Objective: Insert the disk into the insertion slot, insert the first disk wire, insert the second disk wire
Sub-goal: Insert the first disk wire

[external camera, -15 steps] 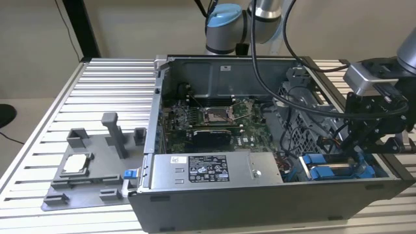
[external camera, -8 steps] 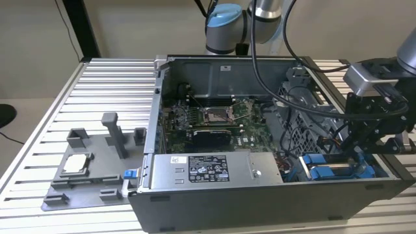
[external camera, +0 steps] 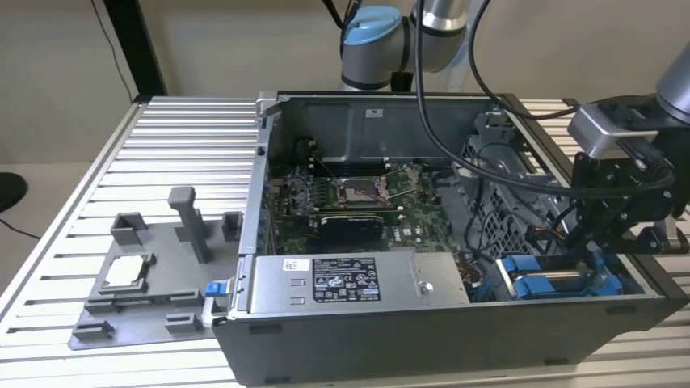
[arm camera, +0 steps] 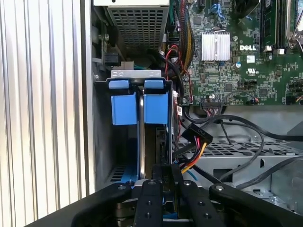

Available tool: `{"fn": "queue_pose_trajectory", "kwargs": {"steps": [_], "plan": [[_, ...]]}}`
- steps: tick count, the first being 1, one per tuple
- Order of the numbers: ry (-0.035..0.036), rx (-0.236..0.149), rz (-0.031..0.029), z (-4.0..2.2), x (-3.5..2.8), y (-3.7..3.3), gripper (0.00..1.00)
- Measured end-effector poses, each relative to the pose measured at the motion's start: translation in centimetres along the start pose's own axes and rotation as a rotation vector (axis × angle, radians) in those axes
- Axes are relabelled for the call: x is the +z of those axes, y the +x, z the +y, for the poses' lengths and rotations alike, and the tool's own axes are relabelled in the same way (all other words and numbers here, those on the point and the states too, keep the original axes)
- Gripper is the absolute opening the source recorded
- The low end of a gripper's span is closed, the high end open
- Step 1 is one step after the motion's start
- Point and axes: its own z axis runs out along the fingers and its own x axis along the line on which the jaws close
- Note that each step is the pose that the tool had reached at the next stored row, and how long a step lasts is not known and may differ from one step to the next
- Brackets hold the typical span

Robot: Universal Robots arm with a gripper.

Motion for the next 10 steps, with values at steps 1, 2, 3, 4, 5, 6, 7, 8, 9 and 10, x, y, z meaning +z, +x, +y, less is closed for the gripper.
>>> {"fn": "queue_pose_trajectory", "kwargs": {"steps": [1, 2, 3, 4, 5, 6, 7, 8, 9, 10], "plan": [[0.0003, 0.000, 0.0000, 0.01, 0.00, 0.00, 0.00], [0.0004, 0.000, 0.0000, 0.01, 0.00, 0.00, 0.00], [0.0005, 0.000, 0.0000, 0.02, 0.02, 0.00, 0.00], [0.0005, 0.000, 0.0000, 0.03, 0.04, -0.01, 0.00], [0.0005, 0.000, 0.0001, 0.03, 0.05, -0.01, 0.00], [0.0005, 0.000, 0.0002, 0.03, 0.07, 0.00, 0.00], [0.0004, 0.000, 0.0000, 0.03, 0.10, 0.00, 0.00], [0.0005, 0.000, 0.0002, 0.03, 0.12, 0.00, 0.00], [0.0005, 0.000, 0.0002, 0.03, 0.15, 0.00, 0.00], [0.0005, 0.000, 0.0001, 0.03, 0.18, 0.00, 0.00]]}}
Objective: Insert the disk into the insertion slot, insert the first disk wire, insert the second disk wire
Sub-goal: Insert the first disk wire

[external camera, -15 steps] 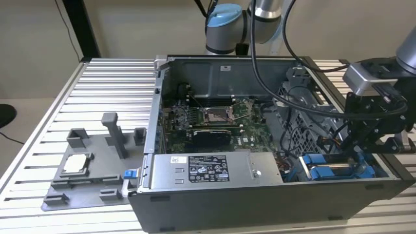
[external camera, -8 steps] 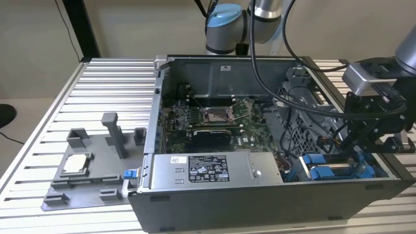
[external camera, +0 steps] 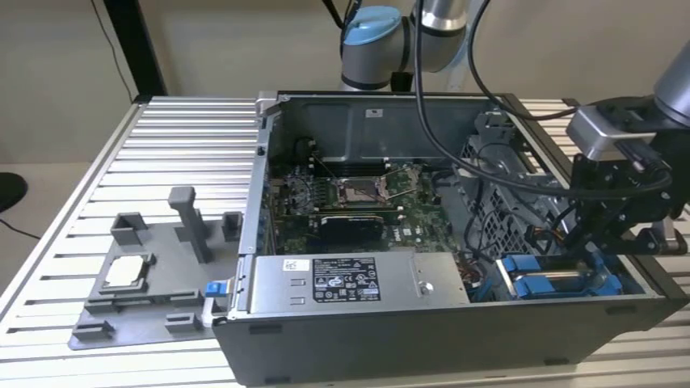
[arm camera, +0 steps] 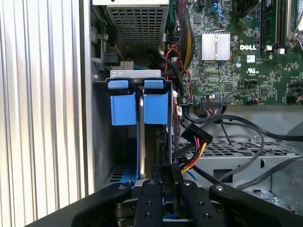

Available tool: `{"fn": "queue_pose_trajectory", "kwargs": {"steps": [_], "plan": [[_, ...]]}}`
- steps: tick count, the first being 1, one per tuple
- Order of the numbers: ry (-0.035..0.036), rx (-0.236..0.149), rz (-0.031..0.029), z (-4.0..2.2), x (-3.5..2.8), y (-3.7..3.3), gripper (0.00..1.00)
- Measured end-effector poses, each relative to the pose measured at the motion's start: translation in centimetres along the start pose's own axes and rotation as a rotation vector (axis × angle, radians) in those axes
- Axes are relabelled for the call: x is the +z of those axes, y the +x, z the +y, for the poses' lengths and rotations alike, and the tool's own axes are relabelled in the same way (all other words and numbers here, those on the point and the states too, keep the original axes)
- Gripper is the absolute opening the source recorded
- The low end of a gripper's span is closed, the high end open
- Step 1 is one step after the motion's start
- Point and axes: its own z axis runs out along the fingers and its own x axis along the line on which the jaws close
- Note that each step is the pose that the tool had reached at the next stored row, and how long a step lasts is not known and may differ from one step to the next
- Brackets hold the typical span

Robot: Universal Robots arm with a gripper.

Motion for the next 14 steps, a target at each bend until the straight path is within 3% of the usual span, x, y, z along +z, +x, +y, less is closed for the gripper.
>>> {"fn": "queue_pose_trajectory", "kwargs": {"steps": [14], "plan": [[0.0000, 0.000, 0.0005, -0.03, 1.04, 0.02, 0.00]]}}
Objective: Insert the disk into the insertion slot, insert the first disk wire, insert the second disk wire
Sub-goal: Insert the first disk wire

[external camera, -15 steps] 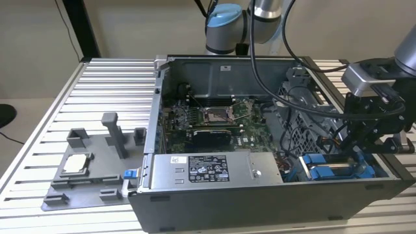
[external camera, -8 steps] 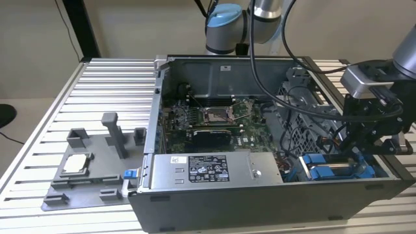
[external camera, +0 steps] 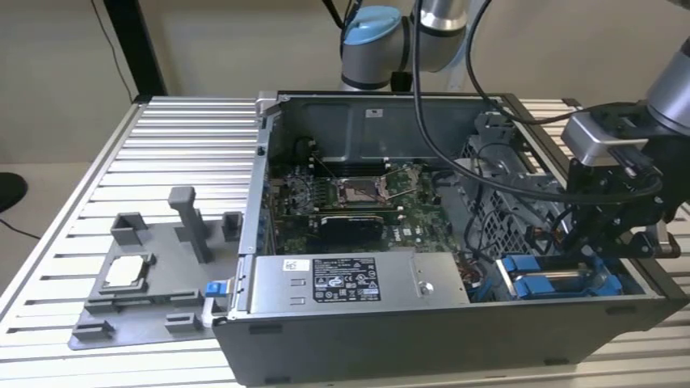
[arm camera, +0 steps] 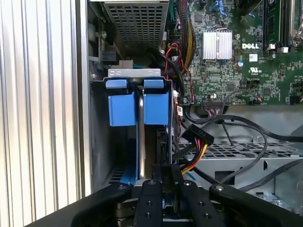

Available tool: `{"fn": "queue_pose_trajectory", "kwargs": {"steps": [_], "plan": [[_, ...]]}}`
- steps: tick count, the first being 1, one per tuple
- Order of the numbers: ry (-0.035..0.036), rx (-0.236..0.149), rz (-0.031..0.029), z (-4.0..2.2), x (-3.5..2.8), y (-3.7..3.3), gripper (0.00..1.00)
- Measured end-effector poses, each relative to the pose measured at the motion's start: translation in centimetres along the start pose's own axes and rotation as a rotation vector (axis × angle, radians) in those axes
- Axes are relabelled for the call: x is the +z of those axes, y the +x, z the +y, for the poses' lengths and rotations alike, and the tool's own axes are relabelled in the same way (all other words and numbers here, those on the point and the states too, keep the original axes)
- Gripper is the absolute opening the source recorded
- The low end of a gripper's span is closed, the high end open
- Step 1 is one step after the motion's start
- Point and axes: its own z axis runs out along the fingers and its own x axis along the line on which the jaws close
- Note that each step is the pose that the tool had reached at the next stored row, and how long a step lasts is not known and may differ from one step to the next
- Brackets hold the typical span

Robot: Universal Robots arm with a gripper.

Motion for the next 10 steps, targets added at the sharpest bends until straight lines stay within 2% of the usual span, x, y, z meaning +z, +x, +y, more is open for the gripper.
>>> {"fn": "queue_pose_trajectory", "kwargs": {"steps": [10], "plan": [[0.0000, 0.000, -0.0017, 0.00, 0.12, 0.00, 0.00]]}}
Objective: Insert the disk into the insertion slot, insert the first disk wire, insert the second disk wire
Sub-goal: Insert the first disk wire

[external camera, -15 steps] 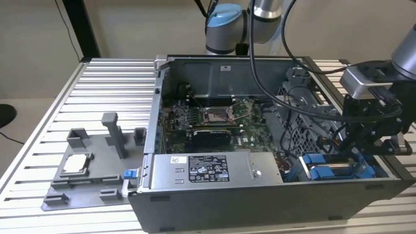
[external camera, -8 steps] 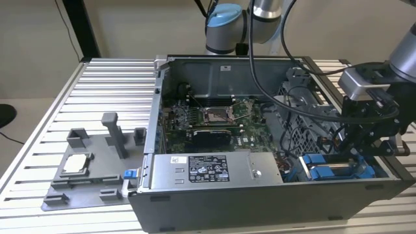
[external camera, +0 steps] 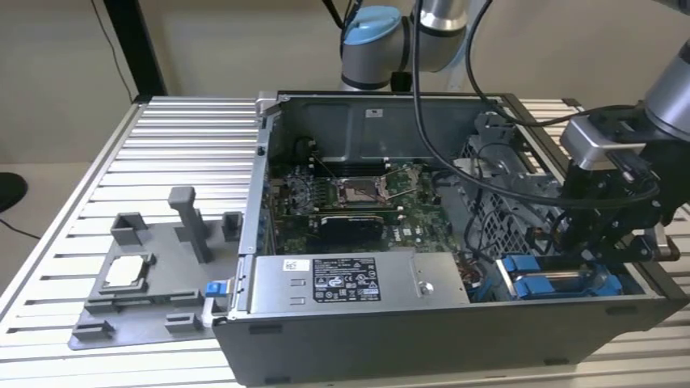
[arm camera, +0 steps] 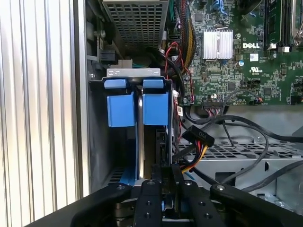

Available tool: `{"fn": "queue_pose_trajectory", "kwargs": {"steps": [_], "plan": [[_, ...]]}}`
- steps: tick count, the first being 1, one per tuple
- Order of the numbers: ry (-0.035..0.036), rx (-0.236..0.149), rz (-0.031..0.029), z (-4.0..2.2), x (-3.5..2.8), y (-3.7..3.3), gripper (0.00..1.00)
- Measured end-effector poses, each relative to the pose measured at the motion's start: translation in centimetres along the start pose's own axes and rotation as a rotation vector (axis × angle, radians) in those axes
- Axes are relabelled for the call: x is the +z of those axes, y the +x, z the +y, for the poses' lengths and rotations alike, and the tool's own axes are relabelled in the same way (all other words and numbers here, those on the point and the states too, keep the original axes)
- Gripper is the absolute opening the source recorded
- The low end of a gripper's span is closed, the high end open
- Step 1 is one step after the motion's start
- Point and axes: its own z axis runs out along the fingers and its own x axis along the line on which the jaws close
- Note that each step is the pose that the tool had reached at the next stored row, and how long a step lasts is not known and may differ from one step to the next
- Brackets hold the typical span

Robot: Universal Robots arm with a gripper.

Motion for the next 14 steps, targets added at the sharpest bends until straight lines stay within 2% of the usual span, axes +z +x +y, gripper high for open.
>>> {"fn": "queue_pose_trajectory", "kwargs": {"steps": [1, 7, 11, 14], "plan": [[0.0000, 0.000, -0.0006, 0.00, -0.13, 0.00, 1.00], [0.0000, 0.002, 0.0010, 0.06, -2.28, -0.04, 1.00], [0.0003, 0.008, 0.0009, 0.07, -2.99, -0.10, 1.00], [0.0036, 0.021, 0.0005, 0.08, -3.47, -0.15, 1.00]]}}
